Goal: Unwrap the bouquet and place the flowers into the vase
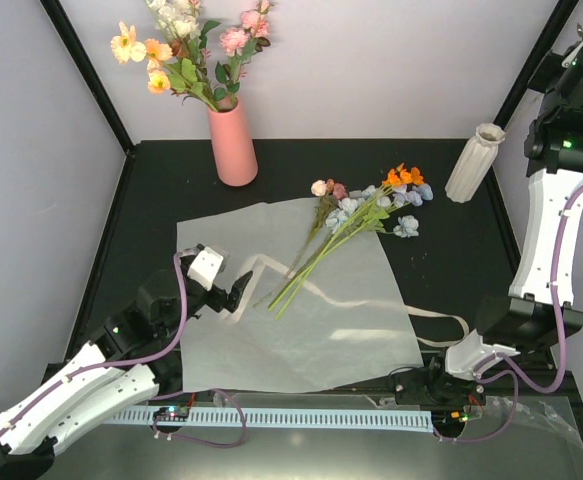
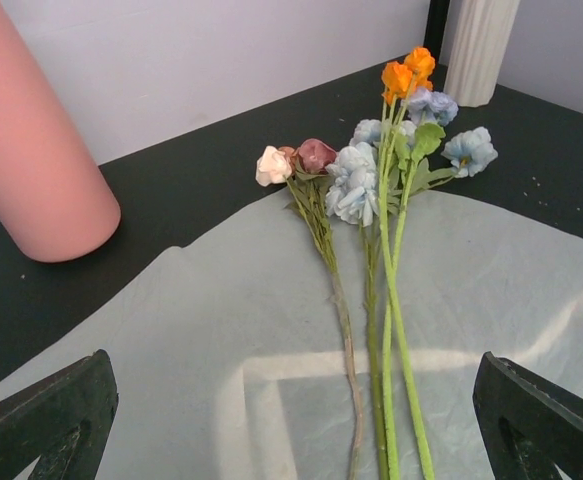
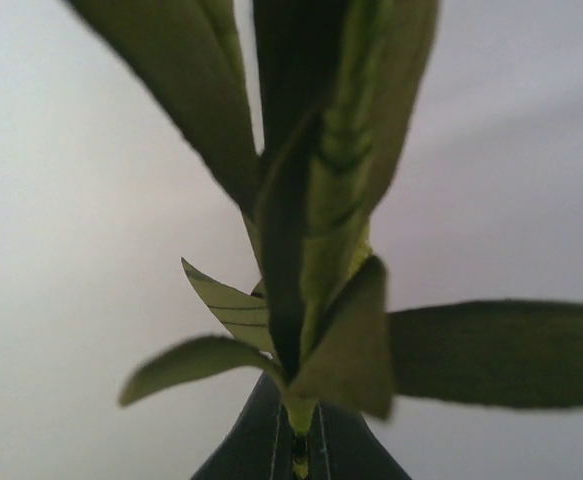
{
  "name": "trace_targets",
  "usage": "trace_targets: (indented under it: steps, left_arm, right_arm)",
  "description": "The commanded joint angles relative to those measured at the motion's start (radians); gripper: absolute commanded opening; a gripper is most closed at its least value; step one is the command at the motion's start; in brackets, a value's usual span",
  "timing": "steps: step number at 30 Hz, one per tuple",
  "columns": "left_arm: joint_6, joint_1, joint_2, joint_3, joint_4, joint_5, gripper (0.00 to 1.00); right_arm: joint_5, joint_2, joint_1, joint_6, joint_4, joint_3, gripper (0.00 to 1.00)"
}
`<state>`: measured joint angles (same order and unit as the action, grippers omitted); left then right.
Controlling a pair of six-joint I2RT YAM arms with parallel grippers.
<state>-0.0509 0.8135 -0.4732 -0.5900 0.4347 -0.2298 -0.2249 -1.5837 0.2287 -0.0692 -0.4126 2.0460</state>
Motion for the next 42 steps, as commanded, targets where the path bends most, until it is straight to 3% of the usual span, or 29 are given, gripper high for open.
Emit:
trace_targets:
  steps: [1, 14, 25, 31, 42]
  left_arm:
    - [0.024, 0.003, -0.007, 0.003, -0.033, 0.018, 0.99]
    - [0.034, 0.003, -0.008, 0.006, -0.034, 0.018, 0.99]
    - [0.033, 0.003, -0.006, 0.003, -0.031, 0.018, 0.99]
    - [0.029, 0.003, -0.007, 0.000, -0.026, 0.015, 0.99]
    - [0.000, 0.003, -0.048, -0.030, 0.011, 0.009, 0.99]
  right_arm:
    - [0.015, -0.041, 0.025, -0.026, 0.054, 0.028, 0.02]
    - [0.053, -0.146, 0.035, -0.050, 0.130, 0.036, 0.02]
    - [0.123, -0.166, 0.037, -0.074, 0.217, -0.128, 0.04]
    - [0.131, -0.161, 0.037, -0.140, 0.205, -0.214, 0.30]
    - [0.169, -0.108, 0.037, -0.258, 0.014, -0.245, 0.80]
